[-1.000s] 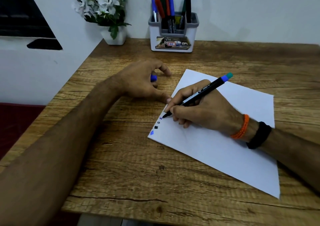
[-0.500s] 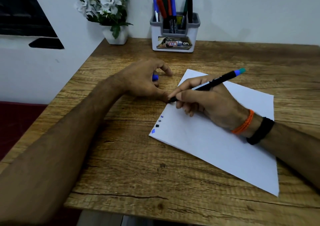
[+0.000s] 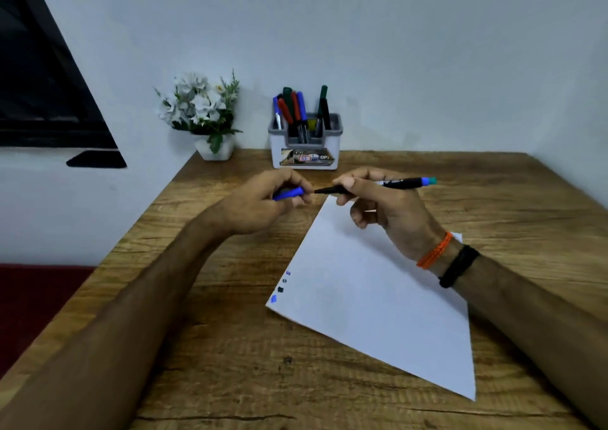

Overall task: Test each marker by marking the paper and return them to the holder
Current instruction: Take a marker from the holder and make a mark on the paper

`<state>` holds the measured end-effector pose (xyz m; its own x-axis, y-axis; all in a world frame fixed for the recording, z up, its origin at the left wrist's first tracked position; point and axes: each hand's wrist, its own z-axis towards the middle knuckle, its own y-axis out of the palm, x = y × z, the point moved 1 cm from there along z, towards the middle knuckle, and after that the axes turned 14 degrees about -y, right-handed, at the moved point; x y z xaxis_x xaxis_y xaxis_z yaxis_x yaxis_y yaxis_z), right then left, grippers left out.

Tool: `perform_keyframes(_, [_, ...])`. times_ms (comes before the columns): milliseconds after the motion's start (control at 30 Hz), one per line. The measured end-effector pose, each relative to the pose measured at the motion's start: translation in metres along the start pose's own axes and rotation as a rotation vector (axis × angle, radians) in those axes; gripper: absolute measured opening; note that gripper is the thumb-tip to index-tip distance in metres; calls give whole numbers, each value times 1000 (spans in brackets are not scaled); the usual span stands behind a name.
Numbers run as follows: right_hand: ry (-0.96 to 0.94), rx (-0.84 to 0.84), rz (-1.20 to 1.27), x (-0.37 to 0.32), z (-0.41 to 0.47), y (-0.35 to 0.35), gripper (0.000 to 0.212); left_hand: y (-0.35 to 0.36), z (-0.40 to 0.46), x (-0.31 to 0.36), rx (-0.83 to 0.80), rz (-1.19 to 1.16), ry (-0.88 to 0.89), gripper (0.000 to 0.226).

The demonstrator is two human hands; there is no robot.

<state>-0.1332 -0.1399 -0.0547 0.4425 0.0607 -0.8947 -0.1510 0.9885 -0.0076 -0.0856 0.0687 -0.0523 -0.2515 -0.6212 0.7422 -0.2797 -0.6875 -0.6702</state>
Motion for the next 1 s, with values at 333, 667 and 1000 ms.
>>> perform_keyframes(333, [18,-14,73,1,2,-18,38,9,0,7,42,-209,98,12])
perform_keyframes(667, [6,-13,6,4,1,-10,9,13,1,9,18,-223,132,14])
perform_keyframes(1000, [-30,-18,-3,12,1,-18,18,13,3,6,30,-311,88,9])
